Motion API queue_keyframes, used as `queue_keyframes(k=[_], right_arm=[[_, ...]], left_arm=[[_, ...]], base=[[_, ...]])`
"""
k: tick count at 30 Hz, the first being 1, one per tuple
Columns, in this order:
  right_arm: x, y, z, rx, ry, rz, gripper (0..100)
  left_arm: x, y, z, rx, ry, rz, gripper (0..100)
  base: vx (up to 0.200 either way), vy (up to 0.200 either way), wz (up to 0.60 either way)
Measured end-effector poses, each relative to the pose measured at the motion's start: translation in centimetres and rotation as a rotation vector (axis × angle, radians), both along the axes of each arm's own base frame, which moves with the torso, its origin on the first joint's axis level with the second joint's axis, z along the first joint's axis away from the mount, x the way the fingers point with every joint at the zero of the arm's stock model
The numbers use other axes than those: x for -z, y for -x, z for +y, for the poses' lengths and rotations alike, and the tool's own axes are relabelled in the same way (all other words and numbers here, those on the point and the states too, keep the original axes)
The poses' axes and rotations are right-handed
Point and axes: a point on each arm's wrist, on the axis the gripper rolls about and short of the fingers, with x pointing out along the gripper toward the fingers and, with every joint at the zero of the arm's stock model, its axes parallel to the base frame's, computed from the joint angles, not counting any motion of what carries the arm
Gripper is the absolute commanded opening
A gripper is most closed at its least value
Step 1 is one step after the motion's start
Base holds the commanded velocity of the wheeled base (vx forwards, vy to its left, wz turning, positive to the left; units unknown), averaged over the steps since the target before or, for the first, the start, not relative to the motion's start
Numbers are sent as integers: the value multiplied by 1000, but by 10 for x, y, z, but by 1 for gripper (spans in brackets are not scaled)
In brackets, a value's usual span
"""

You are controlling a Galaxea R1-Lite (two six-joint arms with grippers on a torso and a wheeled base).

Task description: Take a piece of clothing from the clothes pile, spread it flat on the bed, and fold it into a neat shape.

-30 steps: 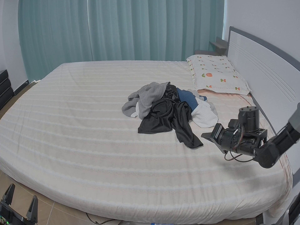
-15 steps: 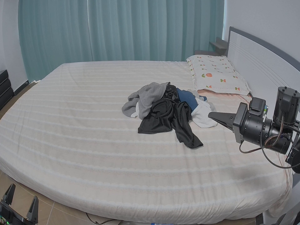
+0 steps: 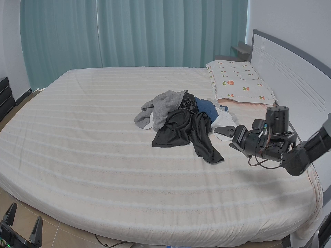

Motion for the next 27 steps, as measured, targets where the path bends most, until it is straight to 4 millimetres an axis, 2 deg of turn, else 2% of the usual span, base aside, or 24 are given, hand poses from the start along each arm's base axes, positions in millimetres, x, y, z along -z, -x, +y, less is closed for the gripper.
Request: queue_keyframes(k=[7, 11, 17, 22, 23, 27], right_arm=[[48, -67, 7, 83, 85, 65, 100], [72, -97, 9, 128, 131, 91, 100], [112, -128, 9, 163, 239, 144, 100], [136, -135, 10, 136, 322, 142, 100], [139, -136, 10, 131, 331, 142, 0], [147, -136, 12, 114, 361, 138, 0]], left_arm=[[0, 0, 0, -1, 1, 0, 100], [0, 0, 0, -1, 1, 0, 100], [0, 0, 0, -2, 3, 0, 100], [0, 0, 0, -2, 5, 0, 100], [0, 0, 0, -2, 5, 0, 100], [0, 0, 0, -4, 7, 0, 100]], base=[[0, 0, 0], [0, 0, 0], [0, 0, 0], [0, 0, 0], [0, 0, 0], [0, 0, 0]])
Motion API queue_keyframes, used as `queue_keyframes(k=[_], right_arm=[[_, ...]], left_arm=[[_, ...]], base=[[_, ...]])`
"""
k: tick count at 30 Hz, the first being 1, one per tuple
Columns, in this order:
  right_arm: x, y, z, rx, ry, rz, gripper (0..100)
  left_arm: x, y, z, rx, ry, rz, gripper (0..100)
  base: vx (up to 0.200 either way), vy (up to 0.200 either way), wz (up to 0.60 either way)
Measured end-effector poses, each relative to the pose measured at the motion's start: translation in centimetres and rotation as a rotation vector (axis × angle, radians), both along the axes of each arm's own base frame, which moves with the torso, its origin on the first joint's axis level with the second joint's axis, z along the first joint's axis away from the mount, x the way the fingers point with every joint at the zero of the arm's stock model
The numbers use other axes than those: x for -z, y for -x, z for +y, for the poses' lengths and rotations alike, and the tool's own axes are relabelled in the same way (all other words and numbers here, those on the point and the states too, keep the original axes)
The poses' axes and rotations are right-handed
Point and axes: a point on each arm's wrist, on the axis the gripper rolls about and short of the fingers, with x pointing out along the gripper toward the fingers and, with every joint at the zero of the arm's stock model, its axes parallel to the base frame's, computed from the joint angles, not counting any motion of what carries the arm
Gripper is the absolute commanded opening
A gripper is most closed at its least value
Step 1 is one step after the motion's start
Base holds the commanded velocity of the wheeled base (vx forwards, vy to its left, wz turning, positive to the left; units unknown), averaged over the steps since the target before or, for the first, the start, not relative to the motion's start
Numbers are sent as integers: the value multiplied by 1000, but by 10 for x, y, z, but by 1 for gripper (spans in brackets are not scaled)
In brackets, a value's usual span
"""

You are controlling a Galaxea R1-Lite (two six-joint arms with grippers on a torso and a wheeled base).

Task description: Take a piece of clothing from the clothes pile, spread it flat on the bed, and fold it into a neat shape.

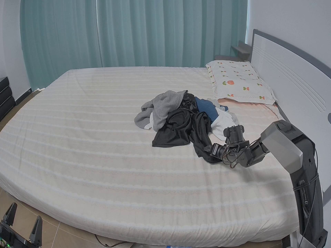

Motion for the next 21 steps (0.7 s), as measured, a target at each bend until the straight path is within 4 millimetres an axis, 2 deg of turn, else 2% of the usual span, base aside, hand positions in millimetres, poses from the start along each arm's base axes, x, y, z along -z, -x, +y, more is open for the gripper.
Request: queue_keyframes(k=[13, 21], right_arm=[[-9, 8, 1, -16, -8, -25, 0], [-37, 30, -2, -60, -131, 11, 0]], left_arm=[[0, 0, 0, 0, 1, 0, 100], [0, 0, 0, 1, -1, 0, 100]], base=[[0, 0, 0], [0, 0, 0]])
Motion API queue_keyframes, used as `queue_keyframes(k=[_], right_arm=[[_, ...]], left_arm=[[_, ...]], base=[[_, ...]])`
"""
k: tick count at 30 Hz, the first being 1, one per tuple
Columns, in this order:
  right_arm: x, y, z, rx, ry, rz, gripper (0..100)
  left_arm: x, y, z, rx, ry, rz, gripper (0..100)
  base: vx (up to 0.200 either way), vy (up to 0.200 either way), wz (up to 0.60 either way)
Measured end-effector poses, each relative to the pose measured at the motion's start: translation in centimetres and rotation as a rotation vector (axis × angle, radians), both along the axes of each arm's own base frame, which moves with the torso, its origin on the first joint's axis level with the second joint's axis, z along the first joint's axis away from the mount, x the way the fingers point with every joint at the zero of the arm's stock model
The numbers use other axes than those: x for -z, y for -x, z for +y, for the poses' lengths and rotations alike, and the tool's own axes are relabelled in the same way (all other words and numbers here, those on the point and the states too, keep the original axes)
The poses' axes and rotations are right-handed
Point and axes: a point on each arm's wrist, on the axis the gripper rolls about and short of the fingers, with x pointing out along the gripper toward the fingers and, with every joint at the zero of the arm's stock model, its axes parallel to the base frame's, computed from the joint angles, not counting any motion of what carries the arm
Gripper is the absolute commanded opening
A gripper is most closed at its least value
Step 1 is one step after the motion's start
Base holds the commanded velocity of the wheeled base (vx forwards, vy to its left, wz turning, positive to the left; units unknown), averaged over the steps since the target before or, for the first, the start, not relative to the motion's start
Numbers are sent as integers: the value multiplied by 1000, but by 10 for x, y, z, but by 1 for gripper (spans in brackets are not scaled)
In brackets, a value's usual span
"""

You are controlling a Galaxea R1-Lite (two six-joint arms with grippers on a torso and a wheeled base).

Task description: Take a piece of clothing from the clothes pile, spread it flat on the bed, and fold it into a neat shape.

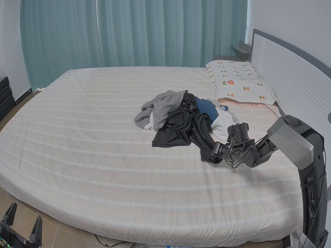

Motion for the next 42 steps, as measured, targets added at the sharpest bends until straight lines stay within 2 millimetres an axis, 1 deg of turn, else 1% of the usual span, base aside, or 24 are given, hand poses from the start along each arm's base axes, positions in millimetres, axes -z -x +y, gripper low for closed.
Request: queue_keyframes(k=[5, 8, 14, 16, 18, 22, 24, 26, 28, 30, 33, 34, 37, 42], right_arm=[[-29, 23, -5, -29, -116, 30, 0], [-51, 42, -9, -44, -177, 30, 0], [-107, 83, -14, -72, -285, -43, 0], [-126, 99, -14, -92, -313, -77, 0], [-141, 114, -13, -116, -336, -101, 0], [-165, 141, -8, -166, -369, -146, 0], [-173, 149, -6, -183, -378, -166, 0], [-181, 155, -6, -193, -387, -188, 0], [-188, 159, -7, -200, -393, -206, 0], [-196, 162, -6, -208, -403, -231, 0], [-209, 168, -5, -224, -418, -272, 0], [-213, 169, -4, -228, -422, -283, 0], [-221, 173, -4, -238, -432, -309, 0], [-235, 178, -5, -246, -446, -351, 0]], left_arm=[[0, 0, 0, 0, 0, 0, 100], [0, 0, 0, 0, 0, 0, 100], [0, 0, 0, 2, -5, 0, 100], [0, 0, 0, 3, -9, -1, 100], [0, 0, 0, 3, -12, -1, 100], [-1, 0, 0, 3, -16, -6, 100], [-3, 0, 0, 0, -2, -26, 100], [-14, 1, 0, 0, 22, -64, 100], [-30, 3, 0, 5, 39, -109, 100], [-50, 4, 0, 16, 32, -146, 100], [-81, 0, -1, 34, -2, -166, 100], [-90, -4, -1, 44, -14, -159, 100], [-105, -20, -1, 67, -36, -110, 100], [-113, -62, -3, 122, -57, 23, 100]], base=[[0, 0, 0], [0, 0, 0], [0, 0, 0], [0, 0, 0], [0, 0, 0], [0, 0, 0], [0, 0, 0], [0, 0, 0], [0, 0, 0], [0, 0, 0], [0, 0, 0], [0, 0, 0], [0, 0, 0], [0, 0, 0]])
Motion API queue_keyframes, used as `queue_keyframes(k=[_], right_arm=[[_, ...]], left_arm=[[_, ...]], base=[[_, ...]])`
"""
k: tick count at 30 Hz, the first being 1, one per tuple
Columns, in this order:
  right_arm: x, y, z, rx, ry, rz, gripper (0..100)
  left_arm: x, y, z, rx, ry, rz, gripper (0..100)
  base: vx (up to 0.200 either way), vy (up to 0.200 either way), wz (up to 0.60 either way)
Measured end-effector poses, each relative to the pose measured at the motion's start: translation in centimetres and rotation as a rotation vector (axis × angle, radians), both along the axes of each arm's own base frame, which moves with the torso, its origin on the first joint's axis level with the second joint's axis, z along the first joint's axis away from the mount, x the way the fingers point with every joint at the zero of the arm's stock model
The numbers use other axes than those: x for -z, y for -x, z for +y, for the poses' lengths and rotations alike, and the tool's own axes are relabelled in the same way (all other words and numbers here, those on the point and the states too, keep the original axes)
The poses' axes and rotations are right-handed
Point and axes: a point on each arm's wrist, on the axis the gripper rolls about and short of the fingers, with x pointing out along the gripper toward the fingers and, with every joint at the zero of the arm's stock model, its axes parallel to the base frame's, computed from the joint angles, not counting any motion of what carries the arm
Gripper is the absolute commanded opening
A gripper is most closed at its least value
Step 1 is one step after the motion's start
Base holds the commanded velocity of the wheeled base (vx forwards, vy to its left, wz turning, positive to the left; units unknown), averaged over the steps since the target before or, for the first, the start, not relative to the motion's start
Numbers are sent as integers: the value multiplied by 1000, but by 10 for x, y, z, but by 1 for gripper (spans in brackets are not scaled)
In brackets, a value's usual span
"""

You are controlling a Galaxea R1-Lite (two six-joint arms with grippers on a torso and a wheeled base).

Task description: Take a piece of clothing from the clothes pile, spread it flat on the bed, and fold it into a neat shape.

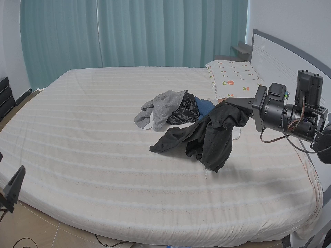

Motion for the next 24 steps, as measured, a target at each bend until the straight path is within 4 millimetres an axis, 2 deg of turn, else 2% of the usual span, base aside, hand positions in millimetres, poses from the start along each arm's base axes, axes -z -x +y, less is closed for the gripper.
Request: queue_keyframes(k=[6, 12, 18, 24], right_arm=[[-11, 5, -1, -3, -16, -35, 0], [-18, 9, -2, -4, -26, -57, 0], [-23, 10, -3, -3, -34, -73, 0], [-29, 10, -4, -1, -42, -93, 0]], left_arm=[[6, -57, -10, 87, 1, 152, 100], [24, -113, -30, 167, 23, 292, 100], [54, -166, -60, 237, 58, 433, 100], [95, -215, -103, 302, 65, 547, 100]], base=[[0, 0, 0], [0, 0, 0], [0, 0, 0], [0, 0, 0]])
